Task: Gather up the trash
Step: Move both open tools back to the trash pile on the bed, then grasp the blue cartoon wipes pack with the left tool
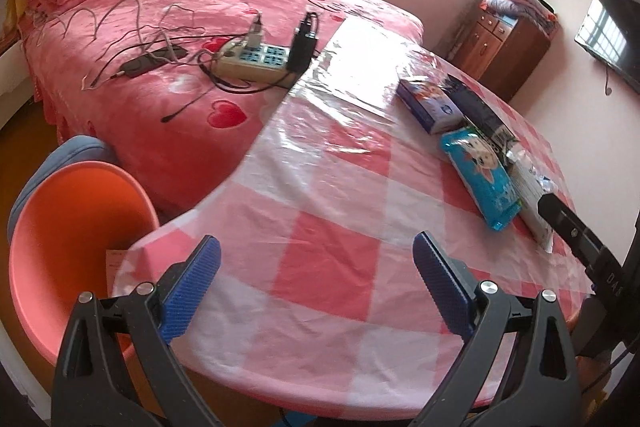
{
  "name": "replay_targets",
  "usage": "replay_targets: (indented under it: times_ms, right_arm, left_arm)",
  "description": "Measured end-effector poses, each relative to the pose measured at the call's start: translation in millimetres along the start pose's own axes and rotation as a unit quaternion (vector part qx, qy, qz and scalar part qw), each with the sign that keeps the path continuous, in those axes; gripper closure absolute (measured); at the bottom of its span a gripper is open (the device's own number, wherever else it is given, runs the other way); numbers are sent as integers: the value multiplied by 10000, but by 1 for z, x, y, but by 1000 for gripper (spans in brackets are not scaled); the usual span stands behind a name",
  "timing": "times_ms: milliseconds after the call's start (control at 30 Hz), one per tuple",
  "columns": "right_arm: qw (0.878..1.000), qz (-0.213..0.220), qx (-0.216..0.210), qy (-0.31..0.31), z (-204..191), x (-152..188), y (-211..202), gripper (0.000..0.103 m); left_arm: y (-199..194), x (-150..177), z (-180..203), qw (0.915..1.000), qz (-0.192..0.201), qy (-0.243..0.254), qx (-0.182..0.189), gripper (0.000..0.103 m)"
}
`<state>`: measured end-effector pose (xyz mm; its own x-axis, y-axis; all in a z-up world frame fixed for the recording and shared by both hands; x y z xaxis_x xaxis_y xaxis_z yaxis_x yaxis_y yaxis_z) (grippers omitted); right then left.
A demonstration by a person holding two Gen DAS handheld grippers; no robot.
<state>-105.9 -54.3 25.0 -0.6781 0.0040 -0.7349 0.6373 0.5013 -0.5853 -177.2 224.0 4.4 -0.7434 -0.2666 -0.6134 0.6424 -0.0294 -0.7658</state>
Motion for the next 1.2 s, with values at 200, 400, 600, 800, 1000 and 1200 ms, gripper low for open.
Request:
replay_targets:
  times_ms: [200, 400, 600, 800, 1000, 1200]
  right_arm:
    - [9998, 85, 110, 104, 19, -5, -5, 18]
    - [9988, 75, 169, 448, 48, -9, -10, 18]
    - [9951, 95, 250, 956, 89, -16, -18, 18]
    - [9894, 43, 253, 1428, 124, -21, -24, 18]
    - [9859, -257, 54, 1652, 143, -25, -18, 18]
    - [9856, -495, -89, 1615, 145, -24, -10, 18]
  left_arm:
    - [5, -4, 23, 9998, -57, 176, -12, 6]
    - [10, -9, 44, 9993, -97, 352, 18, 6]
    - [15, -16, 66, 9989, -170, 426, 134, 6]
    - [23, -34, 91, 9984, -187, 268, 456, 6]
    - [44, -44, 117, 9966, -373, 177, 710, 6]
    - [68, -53, 144, 9959, -517, 221, 704, 6]
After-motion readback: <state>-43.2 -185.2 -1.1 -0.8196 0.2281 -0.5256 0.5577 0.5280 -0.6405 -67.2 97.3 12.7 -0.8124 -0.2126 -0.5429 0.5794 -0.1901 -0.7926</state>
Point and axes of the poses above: each gripper's, at about its wrist camera, not at the fingertips, and y roughly the way its jaws point, z to its right, x to its underside, the point moved 1 cm from there along y, roughly the way its jaws point, and after that the axes turned 7 degrees about y, right-handed, at the moved point
